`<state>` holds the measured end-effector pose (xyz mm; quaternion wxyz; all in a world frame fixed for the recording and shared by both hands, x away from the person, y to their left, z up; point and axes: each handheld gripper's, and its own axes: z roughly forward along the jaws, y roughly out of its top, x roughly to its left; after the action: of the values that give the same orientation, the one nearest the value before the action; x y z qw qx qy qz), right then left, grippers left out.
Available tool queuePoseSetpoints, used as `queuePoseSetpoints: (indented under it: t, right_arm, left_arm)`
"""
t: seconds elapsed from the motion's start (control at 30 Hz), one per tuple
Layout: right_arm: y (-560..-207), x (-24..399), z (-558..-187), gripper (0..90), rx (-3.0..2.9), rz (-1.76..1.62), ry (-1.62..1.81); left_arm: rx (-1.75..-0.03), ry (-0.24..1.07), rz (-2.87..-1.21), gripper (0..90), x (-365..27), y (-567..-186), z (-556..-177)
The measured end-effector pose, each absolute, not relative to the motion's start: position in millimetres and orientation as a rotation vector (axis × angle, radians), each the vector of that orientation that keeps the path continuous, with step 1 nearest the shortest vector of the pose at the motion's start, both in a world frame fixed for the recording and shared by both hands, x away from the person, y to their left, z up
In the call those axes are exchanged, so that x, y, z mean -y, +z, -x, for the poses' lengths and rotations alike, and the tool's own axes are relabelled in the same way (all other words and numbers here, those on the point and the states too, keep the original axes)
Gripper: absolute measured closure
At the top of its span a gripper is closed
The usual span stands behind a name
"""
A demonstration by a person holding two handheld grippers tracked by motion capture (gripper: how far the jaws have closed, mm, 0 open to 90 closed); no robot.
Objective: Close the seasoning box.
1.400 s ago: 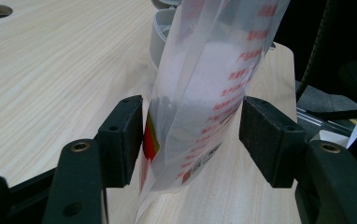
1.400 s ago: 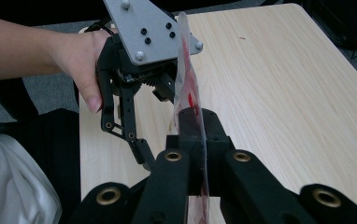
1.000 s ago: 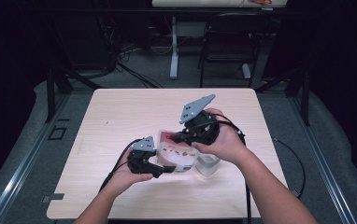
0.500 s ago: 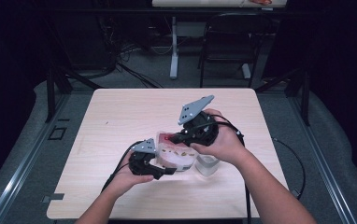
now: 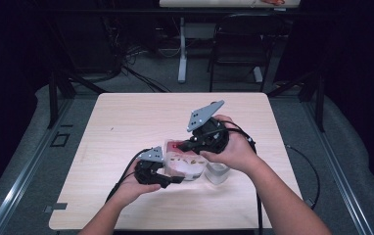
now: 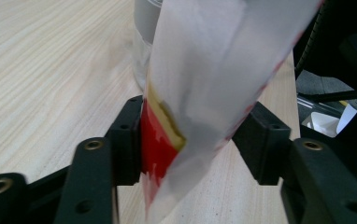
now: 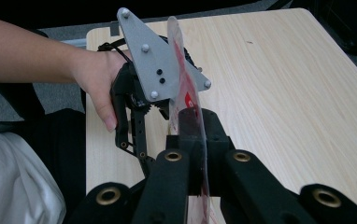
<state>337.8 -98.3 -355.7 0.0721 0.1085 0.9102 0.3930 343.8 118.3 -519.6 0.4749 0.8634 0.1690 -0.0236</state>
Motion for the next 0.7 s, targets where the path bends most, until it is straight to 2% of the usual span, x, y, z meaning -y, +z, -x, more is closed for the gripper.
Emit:
queuePoseSetpoints:
  t: [0.27,0.7]
  right_arm:
    - [-356.1,100.0,-338.0,89.7,-2.741,-0.316,1.187]
    - [-355.4,101.6,-339.1,86.6,-2.755,-0.31,1.185]
  left_arm:
    - [-0.4,-0.061,-2.12,55.1,-119.9,-518.7,-342.1]
    - [-0.414,-0.032,-2.169,58.2,-124.9,-513.1,-338.8]
